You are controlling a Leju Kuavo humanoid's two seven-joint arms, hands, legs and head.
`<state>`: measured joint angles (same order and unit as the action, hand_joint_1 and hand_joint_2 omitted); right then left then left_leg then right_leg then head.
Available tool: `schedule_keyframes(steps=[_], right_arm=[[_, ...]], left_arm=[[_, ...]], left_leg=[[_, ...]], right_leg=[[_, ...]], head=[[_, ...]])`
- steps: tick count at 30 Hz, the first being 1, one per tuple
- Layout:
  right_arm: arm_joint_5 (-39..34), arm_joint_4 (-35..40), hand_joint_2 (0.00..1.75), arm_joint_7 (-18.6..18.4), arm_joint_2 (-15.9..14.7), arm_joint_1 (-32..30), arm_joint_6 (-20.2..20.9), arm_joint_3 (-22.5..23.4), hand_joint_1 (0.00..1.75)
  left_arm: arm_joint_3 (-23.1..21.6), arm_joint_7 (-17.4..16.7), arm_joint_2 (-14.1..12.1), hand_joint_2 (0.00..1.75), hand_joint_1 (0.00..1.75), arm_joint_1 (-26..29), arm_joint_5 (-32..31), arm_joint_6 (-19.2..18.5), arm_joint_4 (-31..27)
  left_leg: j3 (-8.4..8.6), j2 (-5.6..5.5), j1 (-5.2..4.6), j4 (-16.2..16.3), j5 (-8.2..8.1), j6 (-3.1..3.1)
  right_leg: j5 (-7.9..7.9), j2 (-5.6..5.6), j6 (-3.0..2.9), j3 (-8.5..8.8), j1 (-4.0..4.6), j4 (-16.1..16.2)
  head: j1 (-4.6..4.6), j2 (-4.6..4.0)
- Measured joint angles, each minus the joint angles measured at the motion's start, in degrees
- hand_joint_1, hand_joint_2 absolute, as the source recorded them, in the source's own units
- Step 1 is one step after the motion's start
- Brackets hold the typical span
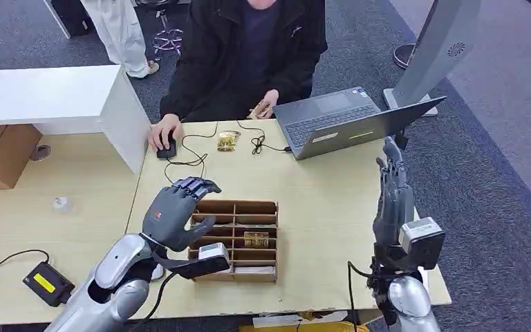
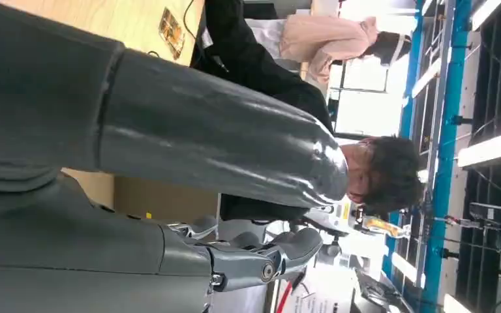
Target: Pass the card to the sensor for recognition and then transmit it.
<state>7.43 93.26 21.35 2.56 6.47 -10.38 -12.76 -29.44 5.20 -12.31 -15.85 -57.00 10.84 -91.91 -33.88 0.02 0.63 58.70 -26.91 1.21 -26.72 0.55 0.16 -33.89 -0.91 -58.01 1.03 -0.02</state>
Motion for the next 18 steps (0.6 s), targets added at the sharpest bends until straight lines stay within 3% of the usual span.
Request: schedule_keyframes(steps=[3, 9, 18], right_arm=[[-0.07, -0.33, 0.0, -0.02, 0.02, 0.24, 0.02, 0.0, 0.0], [-0.07, -0.57, 0.0, -0.02, 0.02, 0.24, 0.0, 0.0, 0.0], [0.24, 0.81, 0.0, -0.13, 0.02, -1.82, -0.72, 0.13, 0.0]], left_arm=[[-0.15, 1.02, 0.0, 1.75, 0.58, -0.01, 1.74, -0.63, 0.0], [-0.37, 1.53, 0.0, 1.75, 0.63, 0.17, 2.51, 0.13, -0.04], [-0.37, -0.99, 0.04, 1.75, 0.54, 5.26, -1.99, 6.17, -1.64]], left_leg=[[0.0, 0.0, 0.0, 0.0, 0.0, 0.0], [0.0, 0.0, 0.0, 0.0, 0.0, 0.0], [-0.01, 0.0, 0.0, 0.0, -0.02, -0.01]], right_leg=[[0.0, 0.0, 0.0, 0.0, 0.0, 0.0], [0.0, 0.0, 0.0, 0.0, 0.0, 0.0], [-0.01, 0.0, 0.0, 0.0, 0.0, 0.0]], head=[[0.02, 0.0], [0.02, 0.0], [0.02, 0.0]])
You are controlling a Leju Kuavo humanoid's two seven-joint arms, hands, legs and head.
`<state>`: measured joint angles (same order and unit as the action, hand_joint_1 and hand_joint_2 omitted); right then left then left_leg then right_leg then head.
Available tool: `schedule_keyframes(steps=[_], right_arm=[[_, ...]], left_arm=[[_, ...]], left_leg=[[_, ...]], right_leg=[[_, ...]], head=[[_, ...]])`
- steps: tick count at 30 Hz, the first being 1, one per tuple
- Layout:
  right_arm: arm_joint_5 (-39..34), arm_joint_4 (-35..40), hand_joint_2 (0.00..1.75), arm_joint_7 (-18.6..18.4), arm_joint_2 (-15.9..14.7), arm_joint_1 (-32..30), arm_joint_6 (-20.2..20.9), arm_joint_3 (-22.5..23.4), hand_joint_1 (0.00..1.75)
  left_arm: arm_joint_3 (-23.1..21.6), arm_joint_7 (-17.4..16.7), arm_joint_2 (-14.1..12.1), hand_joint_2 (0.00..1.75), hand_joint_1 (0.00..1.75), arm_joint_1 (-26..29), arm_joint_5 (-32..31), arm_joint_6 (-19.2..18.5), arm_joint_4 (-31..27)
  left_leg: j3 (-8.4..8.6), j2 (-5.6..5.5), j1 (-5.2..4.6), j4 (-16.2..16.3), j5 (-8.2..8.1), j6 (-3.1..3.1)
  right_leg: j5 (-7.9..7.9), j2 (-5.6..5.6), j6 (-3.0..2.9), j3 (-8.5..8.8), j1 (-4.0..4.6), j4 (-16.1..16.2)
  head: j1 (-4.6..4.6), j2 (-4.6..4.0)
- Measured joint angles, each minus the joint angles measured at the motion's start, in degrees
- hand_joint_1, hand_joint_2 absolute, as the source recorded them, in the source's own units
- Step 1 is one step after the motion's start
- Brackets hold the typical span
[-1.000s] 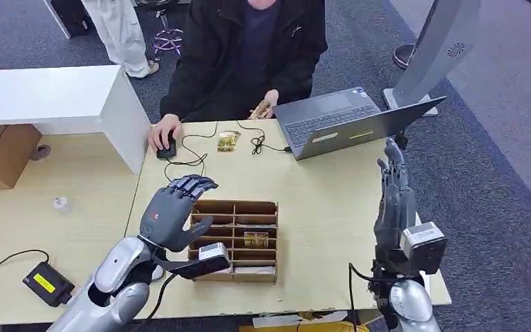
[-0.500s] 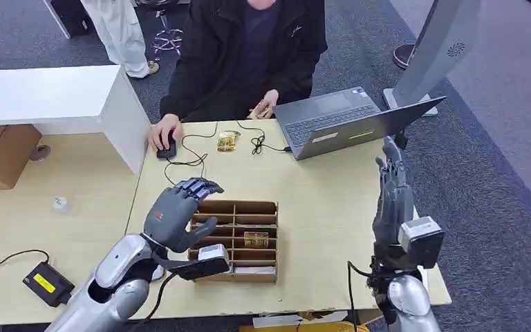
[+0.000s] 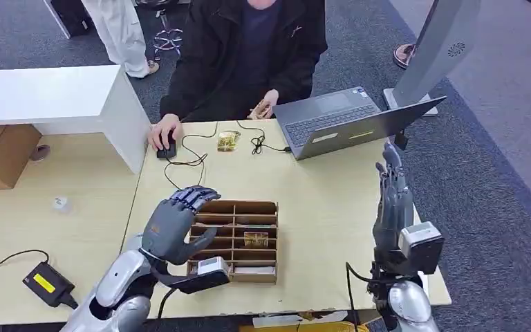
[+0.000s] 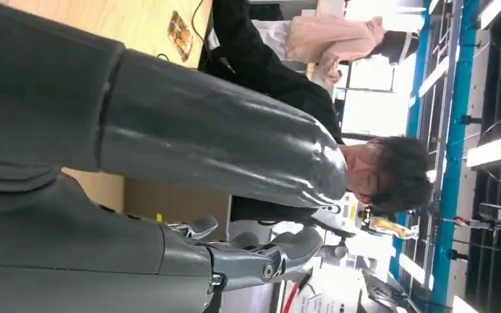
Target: Pass the card to the sensor for recognition and then transmit it.
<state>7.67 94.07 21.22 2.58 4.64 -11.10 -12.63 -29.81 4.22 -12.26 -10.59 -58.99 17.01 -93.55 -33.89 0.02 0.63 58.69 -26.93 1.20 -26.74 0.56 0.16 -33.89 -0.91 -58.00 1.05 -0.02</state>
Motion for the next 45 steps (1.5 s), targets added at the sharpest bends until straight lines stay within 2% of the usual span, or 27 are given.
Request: schedule_keyframes(steps=[5, 10, 15, 26, 45], right_arm=[[0.63, 1.07, 0.0, 0.13, 0.0, -1.32, -0.68, 0.42, 0.0], [0.81, 1.9, 0.0, 0.13, 0.0, -2.12, -0.9, 0.79, 0.0], [1.14, 2.23, 0.0, 0.13, 0.07, -2.43, -0.85, 0.92, 0.0], [1.31, 2.34, 0.0, -0.02, 0.31, -2.36, -0.2, 0.94, 0.0], [1.03, 2.01, 0.0, -0.17, 0.59, -1.05, 0.24, 0.83, 0.0]], left_arm=[[0.61, -1.88, 0.5, 1.75, 0.58, 3.91, -4.24, 3.26, -0.98], [2.01, -2.64, 0.79, 1.75, 0.7, 6.25, -6.05, 3.93, -1.73], [2.95, -3.36, 0.79, 1.75, 0.61, 6.88, -6.9, 3.28, -1.84], [4.11, -4.24, 0.79, 1.75, 0.68, 5.52, -7.82, 2.12, -1.4], [4.13, -3.58, 1.09, 1.75, 0.68, 0.76, -6.99, -1.31, 1.77]], left_leg=[[0.0, 0.0, 0.0, 0.0, -0.02, 0.02], [0.01, 0.0, 0.0, 0.0, -0.01, 0.02], [0.0, -0.01, 0.0, 0.0, 0.0, 0.01], [0.0, -0.01, 0.0, 0.0, 0.0, 0.01], [0.0, 0.0, 0.0, 0.0, 0.0, 0.0]], right_leg=[[0.0, 0.0, 0.0, 0.0, 0.0, 0.0], [0.0, -0.01, 0.0, 0.01, 0.0, 0.0], [0.0, -0.02, 0.0, 0.01, 0.0, 0.0], [0.0, -0.01, 0.0, 0.01, 0.0, 0.0], [0.01, -0.01, 0.0, 0.0, 0.0, 0.0]], head=[[-0.02, 0.0], [0.0, 0.0], [0.0, 0.0], [0.0, 0.0], [0.0, 0.0]])
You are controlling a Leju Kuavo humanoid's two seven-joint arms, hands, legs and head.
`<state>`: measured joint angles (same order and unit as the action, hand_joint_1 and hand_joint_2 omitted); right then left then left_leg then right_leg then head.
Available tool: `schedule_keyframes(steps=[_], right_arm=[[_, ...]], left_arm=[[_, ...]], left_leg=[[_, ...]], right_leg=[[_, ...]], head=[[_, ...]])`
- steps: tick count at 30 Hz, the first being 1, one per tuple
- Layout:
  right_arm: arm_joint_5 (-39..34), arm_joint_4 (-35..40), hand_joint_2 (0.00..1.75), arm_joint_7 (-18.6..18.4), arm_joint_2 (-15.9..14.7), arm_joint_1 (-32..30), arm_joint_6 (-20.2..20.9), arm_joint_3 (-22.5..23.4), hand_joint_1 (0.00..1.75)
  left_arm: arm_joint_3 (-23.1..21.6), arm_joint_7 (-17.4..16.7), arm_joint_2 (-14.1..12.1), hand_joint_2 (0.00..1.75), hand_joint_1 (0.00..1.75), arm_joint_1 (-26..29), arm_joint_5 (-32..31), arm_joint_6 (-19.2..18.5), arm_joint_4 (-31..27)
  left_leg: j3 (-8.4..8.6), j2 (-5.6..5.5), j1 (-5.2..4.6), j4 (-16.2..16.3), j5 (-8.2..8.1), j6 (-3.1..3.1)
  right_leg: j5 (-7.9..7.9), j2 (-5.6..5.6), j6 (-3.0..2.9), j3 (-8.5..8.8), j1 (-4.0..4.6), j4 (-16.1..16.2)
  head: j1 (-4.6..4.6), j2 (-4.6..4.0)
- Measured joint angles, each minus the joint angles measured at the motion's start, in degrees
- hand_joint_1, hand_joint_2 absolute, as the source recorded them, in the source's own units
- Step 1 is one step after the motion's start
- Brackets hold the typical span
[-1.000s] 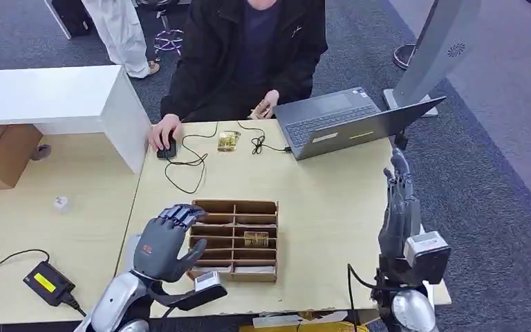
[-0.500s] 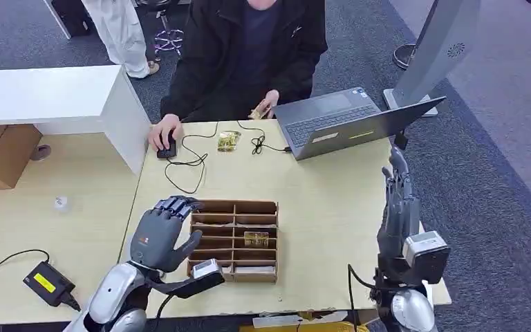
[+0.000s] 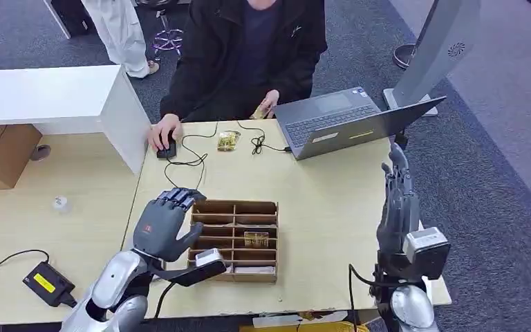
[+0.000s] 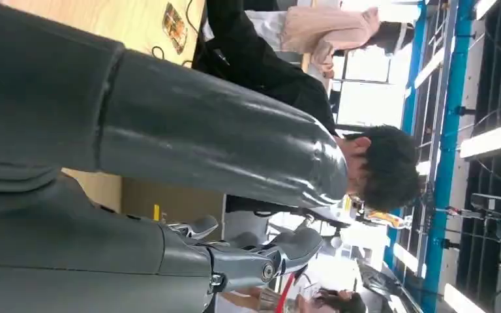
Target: Pass the card to the sensor for recognition and then transmit it.
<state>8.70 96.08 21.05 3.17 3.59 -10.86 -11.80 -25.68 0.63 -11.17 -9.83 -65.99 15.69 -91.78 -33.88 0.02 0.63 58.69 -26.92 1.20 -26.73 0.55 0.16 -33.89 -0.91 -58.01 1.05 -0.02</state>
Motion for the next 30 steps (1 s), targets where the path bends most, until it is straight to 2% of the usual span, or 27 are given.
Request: schedule_keyframes(steps=[10, 16, 30], right_arm=[[-0.31, -0.28, 0.0, 0.0, 0.02, 0.15, -0.04, -0.02, 0.0], [-0.31, -0.28, 0.0, 0.0, 0.02, -0.04, -0.31, -0.02, 0.0], [-0.31, -0.17, 0.0, 0.0, 0.02, -0.75, -0.72, -0.02, 0.0]], left_arm=[[0.0, 0.63, 0.24, 1.75, 0.66, -0.27, 1.59, 0.0, 0.39], [0.0, 0.39, 0.22, 1.75, 0.63, 0.86, 1.27, 1.42, 0.15], [0.0, -0.02, 0.22, 1.75, 0.72, 4.09, 1.03, 2.51, -1.81]], left_leg=[[0.0, 0.0, 0.0, 0.0, 0.0, 0.0], [0.0, 0.0, 0.0, 0.0, 0.0, 0.0], [0.0, 0.0, 0.0, 0.0, 0.0, 0.0]], right_leg=[[0.0, 0.0, 0.0, 0.0, 0.0, 0.0], [0.0, 0.0, 0.0, 0.0, 0.0, 0.0], [0.0, 0.0, 0.0, 0.01, 0.0, 0.0]], head=[[0.0, 0.0], [0.0, 0.0], [0.0, 0.0]])
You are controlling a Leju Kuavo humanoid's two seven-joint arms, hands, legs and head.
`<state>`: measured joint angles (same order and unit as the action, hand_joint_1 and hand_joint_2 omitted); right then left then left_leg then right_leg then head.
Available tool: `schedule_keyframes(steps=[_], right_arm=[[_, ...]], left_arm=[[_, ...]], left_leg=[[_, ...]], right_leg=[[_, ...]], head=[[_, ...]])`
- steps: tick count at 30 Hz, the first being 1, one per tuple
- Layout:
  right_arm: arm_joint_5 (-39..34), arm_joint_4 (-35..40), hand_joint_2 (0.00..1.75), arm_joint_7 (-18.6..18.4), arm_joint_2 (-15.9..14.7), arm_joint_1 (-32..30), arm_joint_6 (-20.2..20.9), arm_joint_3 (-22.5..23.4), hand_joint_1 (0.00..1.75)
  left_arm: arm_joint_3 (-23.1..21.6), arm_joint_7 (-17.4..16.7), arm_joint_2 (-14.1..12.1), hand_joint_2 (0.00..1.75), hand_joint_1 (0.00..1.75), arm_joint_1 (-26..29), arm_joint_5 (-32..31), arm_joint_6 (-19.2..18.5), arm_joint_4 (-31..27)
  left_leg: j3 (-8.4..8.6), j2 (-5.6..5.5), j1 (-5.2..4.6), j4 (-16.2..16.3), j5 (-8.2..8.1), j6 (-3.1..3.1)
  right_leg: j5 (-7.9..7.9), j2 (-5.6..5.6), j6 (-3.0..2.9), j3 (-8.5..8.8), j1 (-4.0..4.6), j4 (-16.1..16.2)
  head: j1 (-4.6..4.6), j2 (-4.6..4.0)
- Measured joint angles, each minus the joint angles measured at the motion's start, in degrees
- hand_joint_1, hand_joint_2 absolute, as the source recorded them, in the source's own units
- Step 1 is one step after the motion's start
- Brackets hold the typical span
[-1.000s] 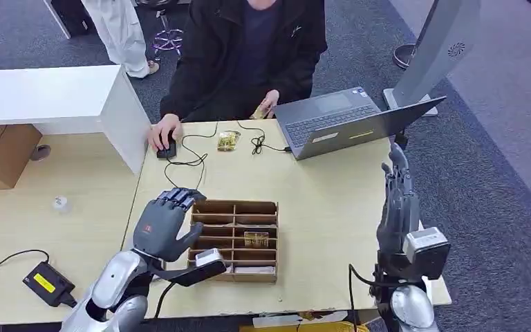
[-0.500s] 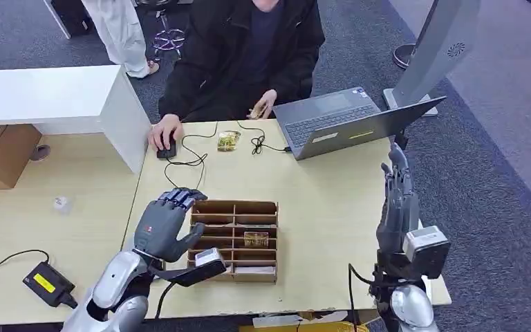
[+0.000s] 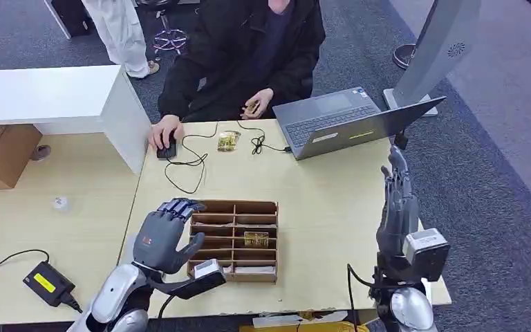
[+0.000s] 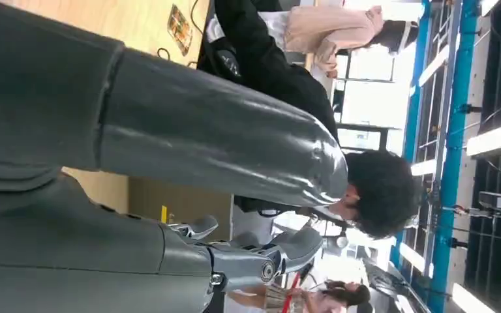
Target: Pass the card to the sensor for recognition and then transmit it.
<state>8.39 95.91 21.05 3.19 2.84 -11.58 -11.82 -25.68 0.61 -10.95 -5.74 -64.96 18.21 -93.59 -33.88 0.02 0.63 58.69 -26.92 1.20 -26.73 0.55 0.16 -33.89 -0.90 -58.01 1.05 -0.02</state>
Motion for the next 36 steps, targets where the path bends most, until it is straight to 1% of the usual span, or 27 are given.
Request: schedule_keyframes(steps=[2, 3, 4, 6, 8, 9, 11, 13, 14, 15, 18, 19, 20, 21, 22, 27, 28, 36], right_arm=[[0.0, 0.0, 0.0, -0.02, 0.0, -0.08, -0.02, 0.0, 0.0], [0.0, 0.0, 0.0, -0.02, 0.0, -0.12, -0.04, 0.0, 0.0], [0.02, 0.0, 0.0, -0.02, 0.0, -0.15, -0.06, 0.0, 0.0], [0.0, 0.0, 0.0, -0.02, 0.0, -0.16, -0.07, 0.0, 0.0], [0.0, -0.02, 0.0, -0.02, 0.0, -0.16, -0.07, 0.0, 0.0], [0.02, -0.02, 0.0, -0.02, 0.0, -0.15, -0.07, 0.0, 0.0], [0.0, -0.04, 0.0, -0.02, 0.04, -0.15, 0.02, 0.0, 0.0], [0.0, -0.11, 0.0, -0.02, 0.17, -0.11, 0.24, 0.0, 0.0], [0.0, -0.11, 0.0, -0.02, 0.24, -0.1, 0.35, 0.0, 0.0], [0.0, -0.11, 0.0, -0.02, 0.31, -0.06, 0.44, 0.0, 0.0], [-0.02, -0.11, 0.0, -0.02, 0.42, 0.02, 0.46, 0.0, 0.0], [-0.02, -0.11, 0.0, -0.02, 0.44, 0.04, 0.46, 0.0, 0.0], [-0.02, -0.11, 0.0, -0.02, 0.44, 0.07, 0.44, 0.0, 0.0], [-0.02, -0.11, 0.0, -0.02, 0.46, 0.08, 0.44, 0.0, 0.0], [-0.02, -0.11, 0.0, -0.02, 0.46, 0.09, 0.46, 0.0, 0.0], [-0.09, -0.2, 0.0, -0.02, 0.55, 0.17, 0.52, -0.02, 0.0], [-0.09, -0.22, 0.0, -0.02, 0.61, 0.2, 0.52, -0.02, 0.0], [-0.15, -0.68, 0.0, -0.04, 0.79, 0.47, 0.61, -0.07, 0.0]], left_arm=[[0.0, 0.0, 0.0, 1.75, 0.7, 0.2, 0.0, 0.09, -0.11], [0.0, 0.0, 0.0, 1.75, 0.73, 0.25, 0.0, 0.11, -0.11], [0.0, 0.0, 0.0, 1.75, 0.72, 0.29, 0.0, 0.11, -0.11], [0.0, 0.0, 0.0, 1.75, 0.75, 0.29, 0.02, 0.09, -0.11], [0.0, 0.0, 0.02, 1.75, 0.73, 0.28, 0.13, -0.09, -0.09], [0.0, 0.02, 0.04, 1.75, 0.82, 0.27, 0.33, -0.18, -0.09], [0.0, 0.11, 0.09, 1.75, 0.84, 0.2, 0.65, -0.26, 0.04], [0.0, 0.24, 0.33, 1.75, 0.77, -0.09, 0.91, -0.39, 0.41], [0.0, 0.33, 0.43, 1.75, 0.79, -0.27, 1.02, -0.44, 0.65], [0.0, 0.37, 0.57, 1.75, 0.73, -0.47, 1.05, -0.5, 0.87], [0.0, 0.41, 0.83, 1.75, 0.72, -0.82, 1.05, -0.61, 1.4], [0.0, 0.42, 0.9, 1.75, 0.63, -0.91, 1.03, -0.68, 1.51], [0.0, 0.39, 0.96, 1.75, 0.63, -1.01, 1.0, -0.77, 1.73], [0.0, 0.39, 1.03, 1.75, 0.56, -1.09, 0.92, -0.81, 1.84], [0.0, 0.39, 1.09, 1.75, 0.54, -1.22, 0.83, -0.92, 2.03], [0.0, 0.39, 1.44, 1.75, 0.58, -1.77, 0.52, -1.09, 2.84], [0.0, 0.42, 1.51, 1.75, 0.54, -1.84, 0.5, -1.18, 3.02], [-0.02, 0.39, 2.01, 1.75, 0.56, -2.55, 0.13, -1.66, 4.31]], left_leg=[[0.0, 0.0, 0.0, 0.0, 0.0, 0.0], [0.0, 0.0, 0.0, 0.0, 0.0, 0.0], [0.0, 0.0, 0.0, 0.0, 0.0, 0.0], [0.0, 0.0, 0.0, 0.0, 0.0, 0.0], [0.0, 0.0, 0.0, 0.0, 0.0, 0.0], [0.0, 0.0, 0.0, 0.0, 0.0, 0.0], [0.0, 0.0, 0.0, 0.0, 0.0, 0.0], [0.0, 0.0, 0.0, 0.0, 0.0, 0.0], [0.0, 0.0, 0.0, 0.0, 0.0, 0.0], [0.0, 0.0, 0.0, 0.0, 0.0, 0.0], [0.0, 0.0, 0.0, 0.0, 0.0, 0.0], [0.0, 0.0, 0.0, 0.0, 0.0, 0.0], [0.0, 0.0, 0.0, 0.0, 0.0, 0.0], [0.0, 0.0, 0.0, 0.0, 0.0, 0.0], [0.0, 0.0, 0.0, 0.0, 0.0, 0.0], [0.0, 0.0, 0.0, 0.0, 0.0, 0.0], [0.0, 0.0, 0.0, 0.0, 0.0, 0.0], [0.0, 0.0, 0.0, 0.0, 0.0, 0.0]], right_leg=[[0.0, 0.0, 0.0, 0.0, 0.0, 0.0], [0.0, 0.0, 0.0, 0.0, 0.0, 0.0], [0.0, 0.0, 0.0, 0.0, 0.0, 0.0], [0.0, 0.0, 0.0, 0.0, 0.0, 0.0], [0.0, 0.0, 0.0, 0.0, 0.0, 0.0], [0.0, 0.0, 0.0, 0.0, 0.0, 0.0], [0.0, 0.0, 0.0, 0.0, 0.0, 0.0], [0.0, 0.0, 0.0, 0.0, 0.0, 0.0], [0.0, 0.0, 0.0, 0.0, 0.0, 0.0], [0.0, 0.0, 0.0, 0.0, 0.0, 0.0], [0.0, 0.0, 0.0, 0.0, 0.0, 0.0], [0.0, 0.0, 0.0, 0.0, 0.0, 0.0], [0.0, 0.0, 0.0, 0.0, 0.0, 0.0], [0.0, 0.0, 0.0, 0.0, 0.0, 0.0], [0.0, 0.0, 0.0, 0.0, 0.0, 0.0], [0.0, 0.0, 0.0, 0.0, 0.0, 0.0], [0.0, 0.0, 0.0, 0.0, 0.0, 0.0], [0.0, 0.0, 0.0, 0.0, 0.0, 0.0]], head=[[0.0, 0.0], [0.0, 0.0], [-0.02, 0.0], [0.0, 0.0], [-0.02, 0.0], [0.0, 0.0], [0.0, 0.0], [0.0, 0.0], [-0.02, 0.0], [0.0, 0.0], [0.0, 0.0], [0.0, 0.0], [-0.02, 0.0], [0.0, 0.0], [0.0, 0.0], [0.0, 0.0], [0.0, 0.0], [0.0, 0.0]])
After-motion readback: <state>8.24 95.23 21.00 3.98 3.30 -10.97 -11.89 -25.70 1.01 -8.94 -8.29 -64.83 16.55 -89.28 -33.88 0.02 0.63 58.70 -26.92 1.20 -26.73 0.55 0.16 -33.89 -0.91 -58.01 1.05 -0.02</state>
